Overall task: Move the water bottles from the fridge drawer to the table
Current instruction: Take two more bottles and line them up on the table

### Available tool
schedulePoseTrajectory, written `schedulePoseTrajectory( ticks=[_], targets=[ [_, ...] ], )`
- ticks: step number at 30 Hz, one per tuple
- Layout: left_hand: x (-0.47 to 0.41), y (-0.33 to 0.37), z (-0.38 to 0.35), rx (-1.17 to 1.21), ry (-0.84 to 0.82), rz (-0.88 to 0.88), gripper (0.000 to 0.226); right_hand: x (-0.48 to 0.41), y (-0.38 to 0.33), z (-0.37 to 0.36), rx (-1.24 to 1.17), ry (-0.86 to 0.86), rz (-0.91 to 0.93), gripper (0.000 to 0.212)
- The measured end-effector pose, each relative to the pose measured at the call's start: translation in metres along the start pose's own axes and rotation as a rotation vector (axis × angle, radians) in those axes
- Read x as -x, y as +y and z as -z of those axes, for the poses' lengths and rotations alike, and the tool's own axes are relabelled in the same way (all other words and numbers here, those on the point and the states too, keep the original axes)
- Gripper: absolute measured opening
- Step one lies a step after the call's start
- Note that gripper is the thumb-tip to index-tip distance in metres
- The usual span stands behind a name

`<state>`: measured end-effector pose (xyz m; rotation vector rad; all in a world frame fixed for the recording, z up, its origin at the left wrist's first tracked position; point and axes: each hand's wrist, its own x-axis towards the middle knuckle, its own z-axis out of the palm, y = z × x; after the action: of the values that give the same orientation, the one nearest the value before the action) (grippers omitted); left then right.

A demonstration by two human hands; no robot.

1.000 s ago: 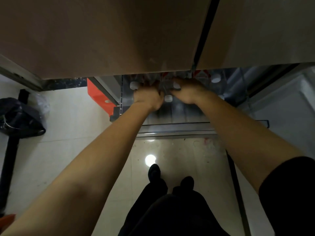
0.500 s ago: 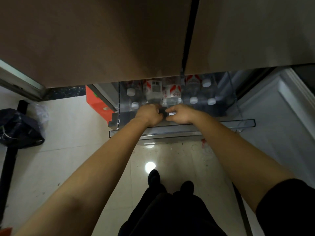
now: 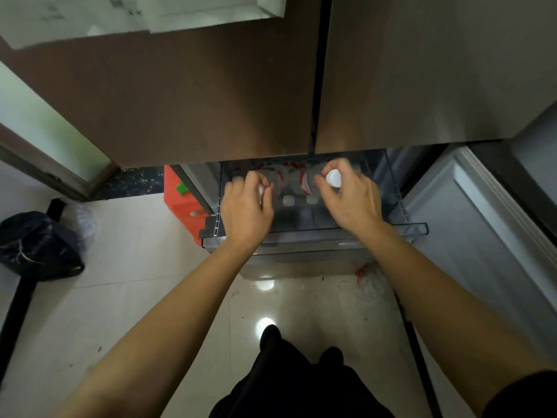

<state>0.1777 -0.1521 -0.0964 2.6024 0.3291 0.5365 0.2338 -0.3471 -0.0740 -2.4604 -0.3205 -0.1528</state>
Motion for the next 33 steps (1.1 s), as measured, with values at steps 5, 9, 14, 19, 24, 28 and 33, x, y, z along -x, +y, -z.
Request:
schedulePoseTrajectory(
  ticks=[5,9,14,19,24,28,33],
  targets=[
    [-0.011,0.011,0.005,-0.087,-0.044,-0.112,0.021,-0.006,-0.009,0.004,0.12,-0.147,-0.017,0.029],
    [-0.005,0.002,-0.007,-0.132,-0.16,-0.167,0.027,0.006,0.002,-0.01,0.13,-0.206,-0.022,0.032],
    [0.007,-0.004,-0.015,0.086,-0.222,0.072,0.051,0.016,0.011,-0.015,0.029,-0.208,-0.238,0.065],
    [0.029,-0.01,-0.019,0.167,-0.327,0.225,0.061,0.033,0.013,-0.031,0.1,-0.378,-0.361,0.094],
    [0.024,-0.012,-0.019,0.159,-0.395,0.26,0.073,0.031,0.012,-0.038,0.074,-0.3,-0.408,0.089],
    [0.021,-0.011,-0.017,0.213,-0.387,0.307,0.072,0.027,0.013,-0.039,-0.009,-0.217,-0.522,0.083],
    [0.023,-0.008,0.001,0.315,-0.259,0.331,0.058,0.027,0.013,-0.026,-0.166,-0.186,-0.509,0.068]
  ],
)
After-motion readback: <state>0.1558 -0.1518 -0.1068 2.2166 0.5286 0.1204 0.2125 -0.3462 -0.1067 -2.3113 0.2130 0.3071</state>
